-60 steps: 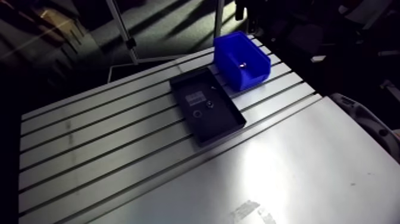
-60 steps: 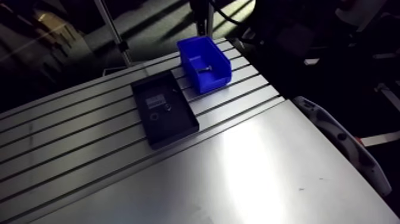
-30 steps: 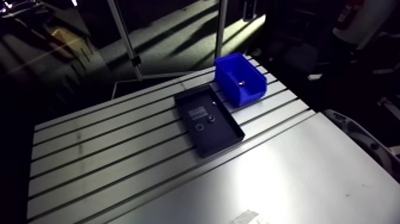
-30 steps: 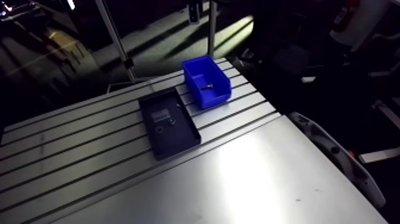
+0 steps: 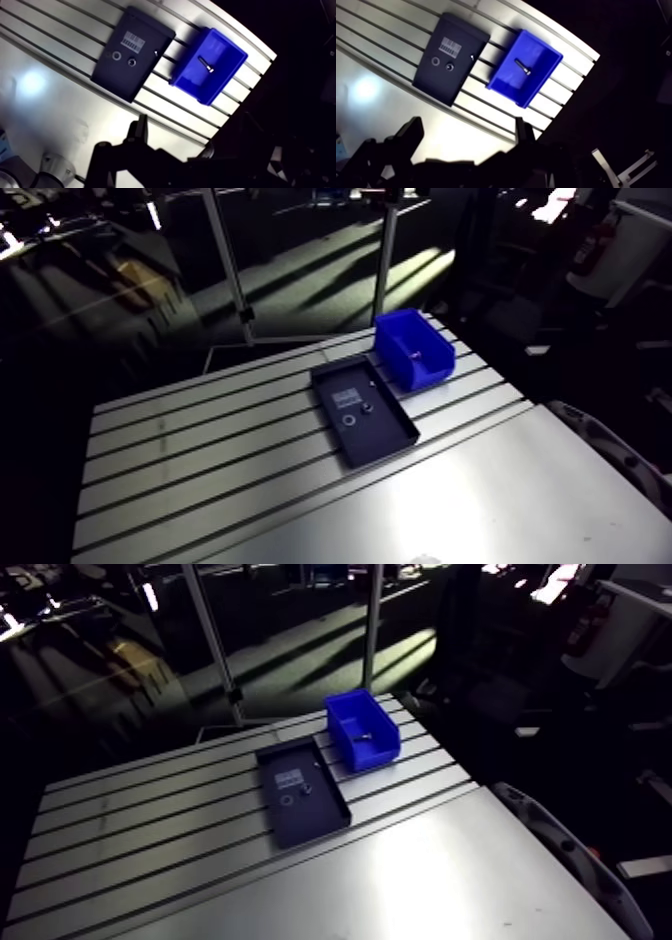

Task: Pick up the M10 bolt from the tray and put it into the blue bin.

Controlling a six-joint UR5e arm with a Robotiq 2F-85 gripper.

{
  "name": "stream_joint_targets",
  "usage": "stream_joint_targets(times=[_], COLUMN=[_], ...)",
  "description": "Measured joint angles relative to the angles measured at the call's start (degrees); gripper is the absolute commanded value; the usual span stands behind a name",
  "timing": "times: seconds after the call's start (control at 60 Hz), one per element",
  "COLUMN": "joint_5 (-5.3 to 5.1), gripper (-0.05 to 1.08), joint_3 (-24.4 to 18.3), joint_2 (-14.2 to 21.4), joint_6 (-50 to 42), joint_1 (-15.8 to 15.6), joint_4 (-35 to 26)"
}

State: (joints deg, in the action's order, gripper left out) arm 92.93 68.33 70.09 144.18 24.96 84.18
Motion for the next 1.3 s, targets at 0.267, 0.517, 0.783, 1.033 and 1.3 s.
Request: stream_joint_targets(times=[0.267,0.517,0.783,1.033,1.3], joint_5=[-1.73,-2.97,-2.86,-1.66,-0.19], gripper=[0.01,0.01,0.01,0.01,0.01], joint_3=[-1.16,-1.98,-2.59,-2.82,-2.31], joint_2=[2.92,5.34,7.01,7.91,8.35], joint_6=[-15.44,-28.11,-37.57,-44.37,-49.38], joint_1=[-2.41,-5.38,-9.56,-14.12,-18.4], joint_4=[-3.44,-6.5,-8.02,-8.19,-6.02])
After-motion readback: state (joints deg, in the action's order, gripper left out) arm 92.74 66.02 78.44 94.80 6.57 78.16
